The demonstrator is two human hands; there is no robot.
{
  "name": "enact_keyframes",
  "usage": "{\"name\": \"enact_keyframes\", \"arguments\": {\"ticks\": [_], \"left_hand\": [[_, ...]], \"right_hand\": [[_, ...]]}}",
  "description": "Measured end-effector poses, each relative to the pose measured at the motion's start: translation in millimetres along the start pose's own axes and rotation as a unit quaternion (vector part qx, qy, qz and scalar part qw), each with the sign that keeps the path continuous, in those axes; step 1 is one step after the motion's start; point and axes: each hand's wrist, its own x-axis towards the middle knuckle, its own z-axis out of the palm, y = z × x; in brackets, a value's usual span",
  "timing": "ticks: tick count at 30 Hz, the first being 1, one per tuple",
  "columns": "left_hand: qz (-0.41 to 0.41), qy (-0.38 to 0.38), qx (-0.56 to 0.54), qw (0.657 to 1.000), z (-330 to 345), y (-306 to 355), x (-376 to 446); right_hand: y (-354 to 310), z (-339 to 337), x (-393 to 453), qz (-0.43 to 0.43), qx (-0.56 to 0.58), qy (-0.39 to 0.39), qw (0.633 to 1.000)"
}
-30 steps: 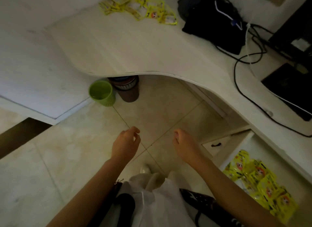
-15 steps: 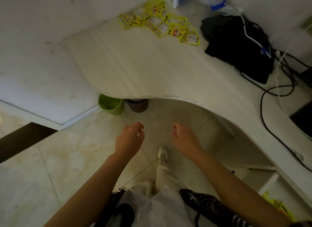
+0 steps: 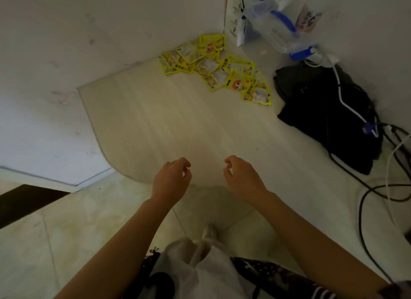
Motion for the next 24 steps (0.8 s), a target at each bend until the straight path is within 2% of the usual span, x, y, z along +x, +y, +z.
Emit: {"name": "enact_keyframes", "arguments": {"ticks": [8, 24], "left_hand": [[0.028, -0.015, 0.003, 0.999, -13, 12, 91], [0.077, -0.105, 0.024, 0.991, -34, 41, 261]], "right_hand": [[-6, -33, 79, 0.012, 0.004, 0.016, 1.000], [3, -83, 198, 0.075, 0.015, 0.048, 0.996]]}}
